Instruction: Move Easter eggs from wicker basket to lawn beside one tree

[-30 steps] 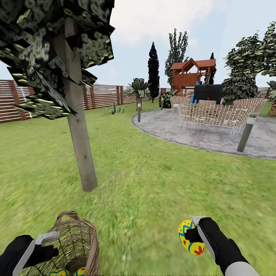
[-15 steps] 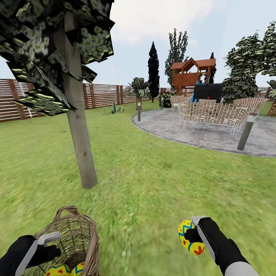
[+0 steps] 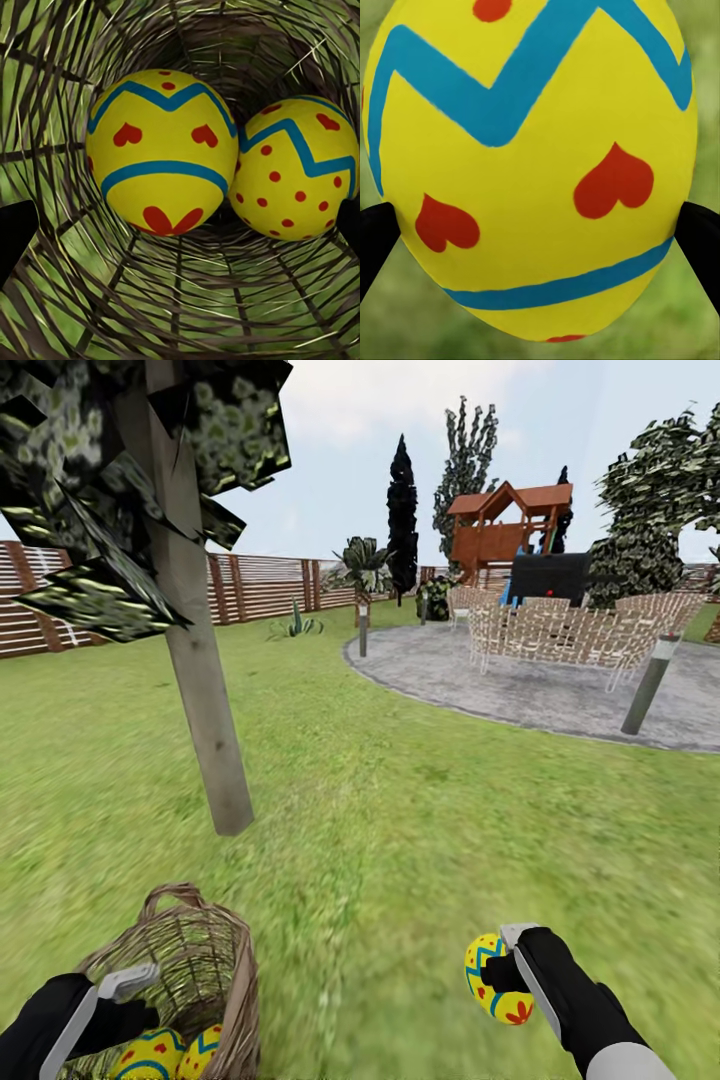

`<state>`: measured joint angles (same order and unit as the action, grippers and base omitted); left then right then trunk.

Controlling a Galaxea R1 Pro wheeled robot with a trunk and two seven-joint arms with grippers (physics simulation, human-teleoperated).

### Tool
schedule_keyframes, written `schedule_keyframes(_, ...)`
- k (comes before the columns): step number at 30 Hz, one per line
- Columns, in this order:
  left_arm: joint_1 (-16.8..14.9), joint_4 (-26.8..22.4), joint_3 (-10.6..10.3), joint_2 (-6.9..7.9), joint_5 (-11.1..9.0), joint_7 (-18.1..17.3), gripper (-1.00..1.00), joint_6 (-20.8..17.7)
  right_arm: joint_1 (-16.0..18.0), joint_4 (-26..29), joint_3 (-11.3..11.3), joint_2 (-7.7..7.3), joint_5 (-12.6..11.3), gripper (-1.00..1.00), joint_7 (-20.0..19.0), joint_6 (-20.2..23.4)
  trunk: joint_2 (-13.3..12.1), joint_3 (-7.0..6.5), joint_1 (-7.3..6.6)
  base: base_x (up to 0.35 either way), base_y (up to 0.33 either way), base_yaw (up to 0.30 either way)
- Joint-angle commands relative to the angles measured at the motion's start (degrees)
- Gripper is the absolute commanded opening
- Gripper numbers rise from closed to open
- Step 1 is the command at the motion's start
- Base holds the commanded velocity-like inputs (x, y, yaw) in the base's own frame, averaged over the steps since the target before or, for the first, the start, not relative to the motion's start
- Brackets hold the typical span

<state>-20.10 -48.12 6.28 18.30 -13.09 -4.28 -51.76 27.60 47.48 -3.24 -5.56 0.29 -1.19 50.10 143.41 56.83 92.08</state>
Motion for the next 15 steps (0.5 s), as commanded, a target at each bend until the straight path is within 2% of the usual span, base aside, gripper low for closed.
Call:
schedule_keyframes(1,0.0,0.0,0.1,-0.01,0.3,-0.4,1.00,-0.3,0.0,0.1,-0.2,-0.06,0.1,-1.00,-0.1,0.3,0.0,0.29,0.01,0.000,0.000,0.000)
schedule_keyframes(15,0.0,0.0,0.0,-0.07,0.3,-0.3,1.00,-0.2,0.0,0.1,-0.2,-0.06,0.1,-1.00,-0.1,0.3,0.2,3.39,0.37,0.000,0.000,0.000)
